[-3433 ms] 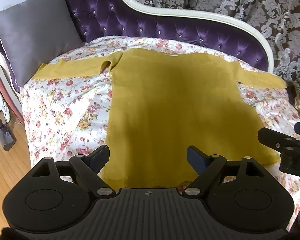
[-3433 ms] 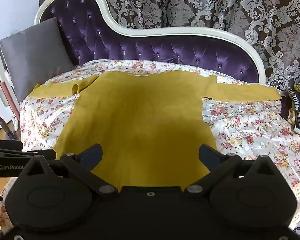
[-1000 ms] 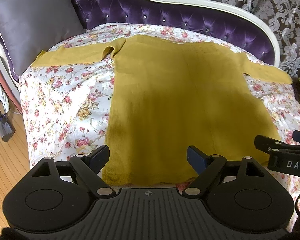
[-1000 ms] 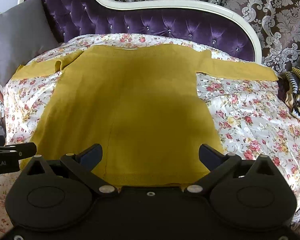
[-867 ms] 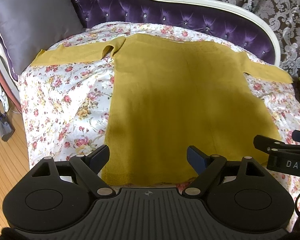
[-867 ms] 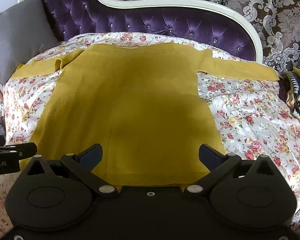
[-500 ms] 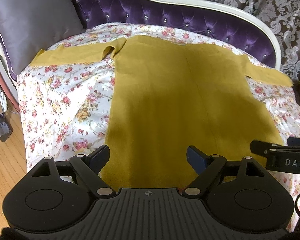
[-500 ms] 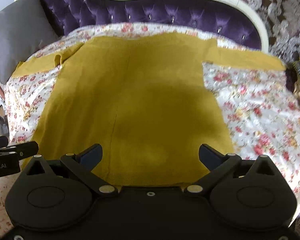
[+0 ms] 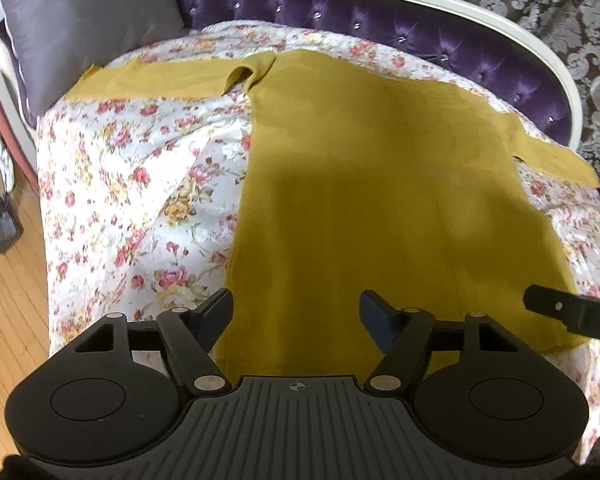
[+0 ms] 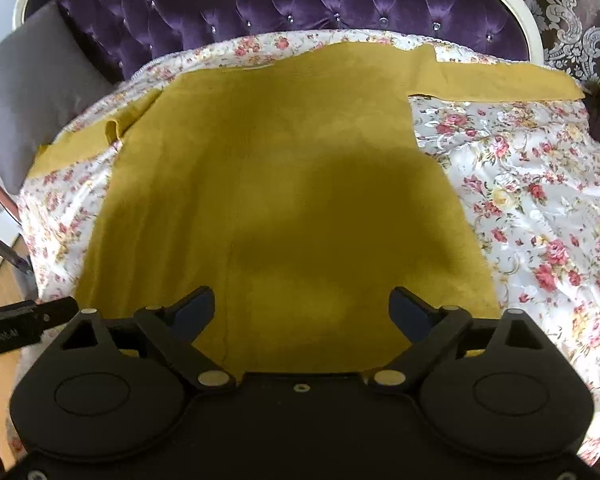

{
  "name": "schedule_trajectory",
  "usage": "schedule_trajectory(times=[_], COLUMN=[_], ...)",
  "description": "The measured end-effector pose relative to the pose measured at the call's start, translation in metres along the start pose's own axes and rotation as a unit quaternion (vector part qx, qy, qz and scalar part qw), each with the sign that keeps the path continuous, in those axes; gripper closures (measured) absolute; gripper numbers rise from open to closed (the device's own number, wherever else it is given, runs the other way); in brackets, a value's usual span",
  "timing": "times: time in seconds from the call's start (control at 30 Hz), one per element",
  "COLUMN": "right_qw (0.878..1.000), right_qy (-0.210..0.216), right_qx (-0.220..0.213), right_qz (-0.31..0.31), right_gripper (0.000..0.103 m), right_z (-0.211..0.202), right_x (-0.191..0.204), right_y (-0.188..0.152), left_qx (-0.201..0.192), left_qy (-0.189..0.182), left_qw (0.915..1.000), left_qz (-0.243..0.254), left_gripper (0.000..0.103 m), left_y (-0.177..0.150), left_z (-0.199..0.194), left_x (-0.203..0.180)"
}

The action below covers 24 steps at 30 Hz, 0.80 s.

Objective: Fold small clothes

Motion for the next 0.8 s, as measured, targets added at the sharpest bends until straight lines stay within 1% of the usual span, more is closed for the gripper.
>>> schedule_trajectory(times=[0.07, 0.13, 0.3, 0.43, 0.47, 0.6, 0.67, 0.7, 0.8], right_qw=[1.0, 1.0, 1.0, 1.0, 1.0, 0.997, 0.994, 0.993, 0.989], right_qy=[0.003, 0.005, 0.014, 0.016, 0.012, -0.02, -0.03, -0.031, -0.021], right_qx=[0.004, 0.0, -0.003, -0.017, -0.022, -0.056, -0.081, -0.091, -0.115], right_qz=[-0.001, 0.001, -0.004, -0.014, -0.017, -0.052, -0.064, -0.069, -0.087], right_gripper=[0.009, 0.013, 0.013, 0.014, 0.014, 0.013, 0.008, 0.005, 0.005], right_z=[0.002, 0.002, 0.003, 0.001, 0.001, -0.004, -0.008, -0.009, -0.01], right_x=[0.001, 0.002, 0.007, 0.013, 0.015, 0.022, 0.025, 0.027, 0.036], right_y=[0.0, 0.002, 0.005, 0.01, 0.012, 0.023, 0.031, 0.036, 0.049], left_qx=[0.001, 0.003, -0.002, -0.022, -0.025, -0.022, -0.026, -0.033, -0.054], left_qy=[-0.001, 0.001, 0.0, 0.033, 0.037, 0.019, 0.018, 0.017, 0.023], left_qw=[1.0, 1.0, 0.9999, 0.9991, 0.9987, 0.9985, 0.999, 0.9989, 0.9974], left_qz=[-0.006, -0.009, -0.01, -0.018, -0.024, -0.046, -0.033, -0.028, -0.042], left_gripper=[0.035, 0.035, 0.037, 0.037, 0.037, 0.037, 0.037, 0.037, 0.037], left_y=[0.0, 0.001, 0.005, 0.011, 0.013, 0.023, 0.032, 0.038, 0.055], left_z=[0.0, 0.001, 0.002, 0.001, 0.001, 0.005, 0.009, 0.011, 0.016], left_x=[0.002, 0.004, 0.006, 0.016, 0.019, 0.031, 0.037, 0.041, 0.06])
Point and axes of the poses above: each gripper's, at about its wrist camera, not at the fingertips, and z roughly the way its jaws point, x to its left, y to its top, the point moved 8 cm from there along z, roughly the way its jaws point, and after that the axes turned 4 degrees about -x, right-handed, at the moved point
